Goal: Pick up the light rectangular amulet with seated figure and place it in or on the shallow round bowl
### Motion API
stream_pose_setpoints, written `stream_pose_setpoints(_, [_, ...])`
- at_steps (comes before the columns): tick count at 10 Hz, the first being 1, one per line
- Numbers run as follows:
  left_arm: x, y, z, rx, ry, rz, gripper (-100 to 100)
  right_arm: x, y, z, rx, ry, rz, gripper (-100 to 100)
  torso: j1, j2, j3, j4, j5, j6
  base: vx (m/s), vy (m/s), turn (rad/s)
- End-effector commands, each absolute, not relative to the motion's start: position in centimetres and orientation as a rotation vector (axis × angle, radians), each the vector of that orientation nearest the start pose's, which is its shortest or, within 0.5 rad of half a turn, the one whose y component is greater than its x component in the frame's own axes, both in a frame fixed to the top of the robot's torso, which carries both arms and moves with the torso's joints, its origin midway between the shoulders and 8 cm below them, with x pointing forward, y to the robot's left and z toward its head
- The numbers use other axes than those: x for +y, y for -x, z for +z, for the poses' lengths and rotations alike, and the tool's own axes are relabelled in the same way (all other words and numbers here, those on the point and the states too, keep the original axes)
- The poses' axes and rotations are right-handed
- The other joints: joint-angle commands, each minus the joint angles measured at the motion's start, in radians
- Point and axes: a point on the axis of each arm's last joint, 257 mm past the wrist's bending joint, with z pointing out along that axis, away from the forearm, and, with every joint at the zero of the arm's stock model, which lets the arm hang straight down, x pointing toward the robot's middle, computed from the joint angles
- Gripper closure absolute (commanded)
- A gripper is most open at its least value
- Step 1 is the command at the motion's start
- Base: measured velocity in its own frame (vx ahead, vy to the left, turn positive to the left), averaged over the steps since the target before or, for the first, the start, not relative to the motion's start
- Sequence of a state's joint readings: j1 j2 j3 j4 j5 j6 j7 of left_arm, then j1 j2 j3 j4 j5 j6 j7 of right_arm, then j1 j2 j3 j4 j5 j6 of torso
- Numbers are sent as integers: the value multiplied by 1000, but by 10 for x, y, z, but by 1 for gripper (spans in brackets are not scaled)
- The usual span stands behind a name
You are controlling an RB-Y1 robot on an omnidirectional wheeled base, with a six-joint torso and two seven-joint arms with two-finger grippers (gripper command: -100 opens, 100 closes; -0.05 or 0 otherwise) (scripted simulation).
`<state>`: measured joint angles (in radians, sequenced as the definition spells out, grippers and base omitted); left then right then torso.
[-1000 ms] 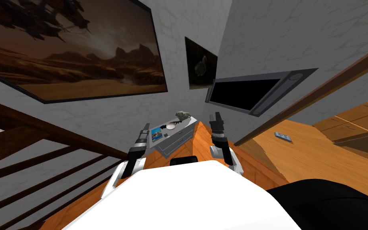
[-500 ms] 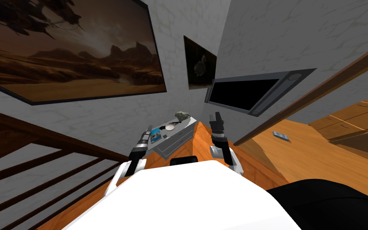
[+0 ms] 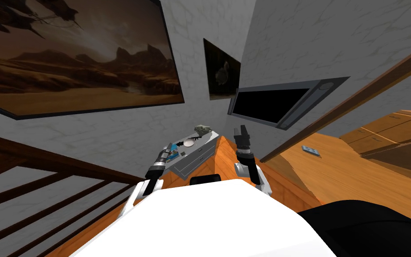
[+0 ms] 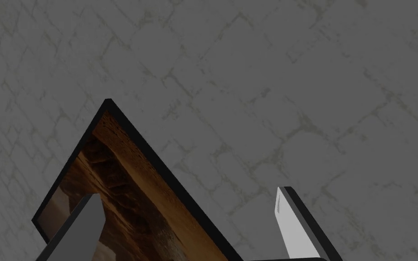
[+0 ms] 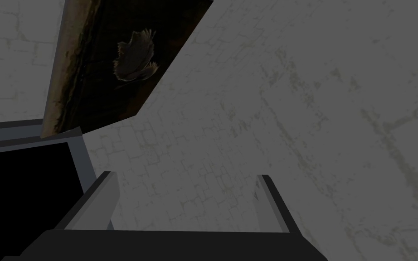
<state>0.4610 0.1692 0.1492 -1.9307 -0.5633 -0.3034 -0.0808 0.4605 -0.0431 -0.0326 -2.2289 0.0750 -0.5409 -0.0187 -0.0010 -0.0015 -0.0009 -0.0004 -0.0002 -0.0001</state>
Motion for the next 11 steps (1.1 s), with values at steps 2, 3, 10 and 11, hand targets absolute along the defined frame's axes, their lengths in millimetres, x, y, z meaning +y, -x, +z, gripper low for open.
stream_pose_setpoints(2, [339,-406,-194,1401,453,-483,-100,-273,-350,22,668,-561,1262,0,0,0,0,0,0,0,21,-18,-29])
stream_pose_setpoints(3, [342,-406,-206,1432,441,-449,-100,-273,-350,22,668,-561,1262,0,0,0,0,0,0,0,11,-15,-22])
stream_pose_setpoints(10, [360,-399,-268,1596,373,-269,-100,-273,-350,22,668,-561,1262,0,0,1,1,0,0,0,10,-19,-31])
stream_pose_setpoints(11, [365,-396,-281,1626,370,-240,-100,-273,-350,22,668,-561,1262,0,0,1,1,0,0,0,13,-20,-46])
